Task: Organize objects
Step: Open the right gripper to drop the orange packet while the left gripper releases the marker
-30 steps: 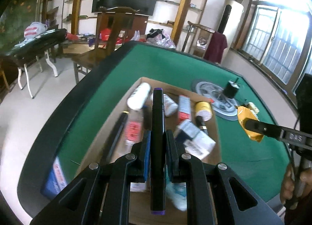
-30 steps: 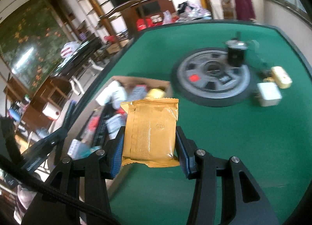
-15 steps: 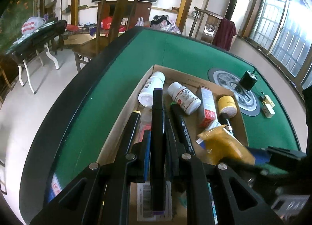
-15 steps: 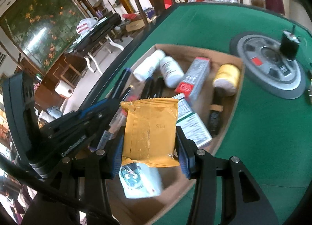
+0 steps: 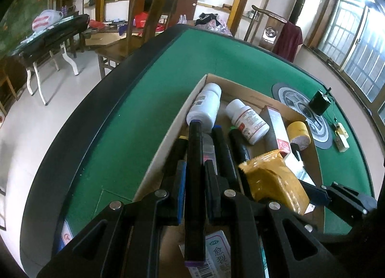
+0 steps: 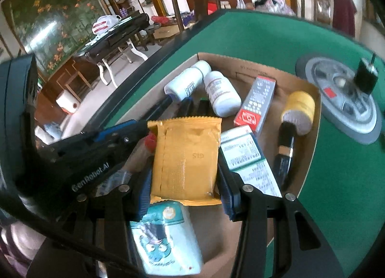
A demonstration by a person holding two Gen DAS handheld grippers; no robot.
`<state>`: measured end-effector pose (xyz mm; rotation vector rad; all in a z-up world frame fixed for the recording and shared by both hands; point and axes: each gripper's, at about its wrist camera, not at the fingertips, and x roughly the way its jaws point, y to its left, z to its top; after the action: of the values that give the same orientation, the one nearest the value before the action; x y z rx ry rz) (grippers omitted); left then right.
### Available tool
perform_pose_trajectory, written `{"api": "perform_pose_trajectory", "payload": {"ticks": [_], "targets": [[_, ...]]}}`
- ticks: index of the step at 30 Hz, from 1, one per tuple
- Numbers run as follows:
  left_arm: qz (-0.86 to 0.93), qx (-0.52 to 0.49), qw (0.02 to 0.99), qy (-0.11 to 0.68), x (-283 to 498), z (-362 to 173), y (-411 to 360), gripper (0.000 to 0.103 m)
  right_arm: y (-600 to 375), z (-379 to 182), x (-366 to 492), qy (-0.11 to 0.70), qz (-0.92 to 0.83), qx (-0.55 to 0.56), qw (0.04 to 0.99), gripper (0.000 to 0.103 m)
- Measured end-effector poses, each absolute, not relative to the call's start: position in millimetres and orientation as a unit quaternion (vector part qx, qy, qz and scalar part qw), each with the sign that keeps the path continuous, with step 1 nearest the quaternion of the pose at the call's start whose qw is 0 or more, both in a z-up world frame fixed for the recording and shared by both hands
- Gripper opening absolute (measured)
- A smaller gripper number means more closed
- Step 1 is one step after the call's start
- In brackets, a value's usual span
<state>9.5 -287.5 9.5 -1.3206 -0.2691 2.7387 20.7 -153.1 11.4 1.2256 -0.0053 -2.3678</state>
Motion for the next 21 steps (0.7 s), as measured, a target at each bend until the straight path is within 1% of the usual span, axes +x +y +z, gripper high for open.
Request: {"api": "perform_pose_trajectory", "payload": {"ticks": [4, 14, 17, 21], "targets": [[0.898, -0.430, 0.043, -0.081, 10, 10, -285, 0.012, -164, 9, 35, 0.036, -0.868, 0.436, 0.236, 0.046], [0.900, -0.429, 0.042, -0.067, 9, 12, -276, 0.012, -157, 6, 36, 0.038, -0.873, 0.432, 0.222, 0.047], [0.900, -0.429, 0.042, -0.066, 10, 12, -275, 0.012, -160, 5, 37, 0.042, -0.871, 0.436, 0.222, 0.048], [0.900, -0.429, 0.040, -0.065, 9, 13, -274, 0.012, -160, 6, 42, 0.040, -0.870, 0.438, 0.223, 0.054]]}}
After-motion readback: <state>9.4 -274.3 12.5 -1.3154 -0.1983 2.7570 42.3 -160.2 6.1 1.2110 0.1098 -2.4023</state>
